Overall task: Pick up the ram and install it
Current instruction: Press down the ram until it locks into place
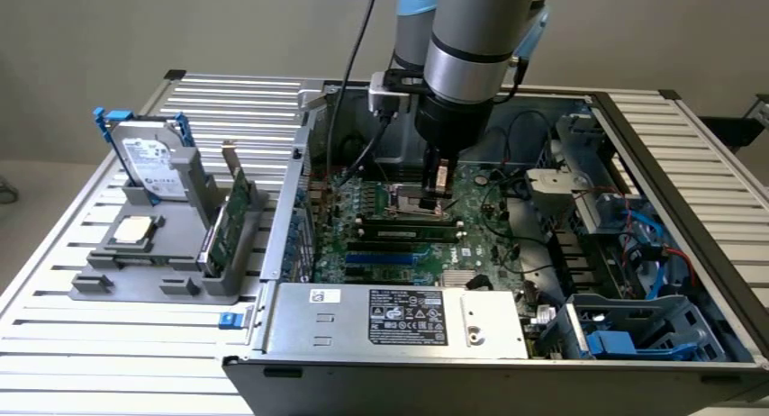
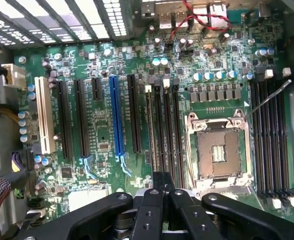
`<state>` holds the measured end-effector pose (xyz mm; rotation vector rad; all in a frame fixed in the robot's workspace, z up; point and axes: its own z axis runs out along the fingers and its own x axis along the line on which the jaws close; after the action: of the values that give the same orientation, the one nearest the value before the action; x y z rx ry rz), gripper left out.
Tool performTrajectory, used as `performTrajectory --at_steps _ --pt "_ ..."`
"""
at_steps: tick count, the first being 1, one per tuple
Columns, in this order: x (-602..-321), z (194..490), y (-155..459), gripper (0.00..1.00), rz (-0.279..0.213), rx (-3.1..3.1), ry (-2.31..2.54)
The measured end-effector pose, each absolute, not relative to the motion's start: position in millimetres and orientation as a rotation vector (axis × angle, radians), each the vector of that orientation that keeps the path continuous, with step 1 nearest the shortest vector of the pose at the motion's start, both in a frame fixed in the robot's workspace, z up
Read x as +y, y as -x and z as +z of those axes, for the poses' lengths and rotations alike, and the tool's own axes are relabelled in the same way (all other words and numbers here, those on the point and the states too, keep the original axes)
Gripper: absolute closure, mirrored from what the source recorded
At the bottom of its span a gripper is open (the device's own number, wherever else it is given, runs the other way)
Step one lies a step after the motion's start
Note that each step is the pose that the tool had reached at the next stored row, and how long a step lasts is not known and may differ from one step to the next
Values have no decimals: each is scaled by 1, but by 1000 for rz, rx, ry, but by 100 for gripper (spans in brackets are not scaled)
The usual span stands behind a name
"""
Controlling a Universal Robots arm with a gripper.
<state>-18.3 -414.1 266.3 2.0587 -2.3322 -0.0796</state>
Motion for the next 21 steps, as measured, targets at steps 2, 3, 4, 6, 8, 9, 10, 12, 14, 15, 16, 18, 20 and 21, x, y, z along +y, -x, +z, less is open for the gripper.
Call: performTrajectory --at_steps 2,3,4,6,8,9,10,12,14,15,16,18,20,21 --pt "-414 266 18 89 -80 -2369 -2017" --pt "-414 266 18 89 -81 -2388 -1996" --pt "-414 266 18 89 -81 -2406 -1975" --pt "-414 265 18 89 -82 -2443 -1931" --pt "-414 264 18 89 -83 -2478 -1886" --pt "-414 264 18 89 -83 -2495 -1864" --pt "-414 263 18 89 -84 -2513 -1842" --pt "-414 262 18 89 -84 -2547 -1796" --pt "-414 261 18 89 -85 -2580 -1750" --pt "-414 261 18 89 -85 -2596 -1727" --pt "-414 260 18 89 -86 -2611 -1704" --pt "-414 259 18 89 -86 -2643 -1657" --pt "-414 258 18 89 -87 -2673 -1610" --pt "-414 258 18 89 -87 -2689 -1584"
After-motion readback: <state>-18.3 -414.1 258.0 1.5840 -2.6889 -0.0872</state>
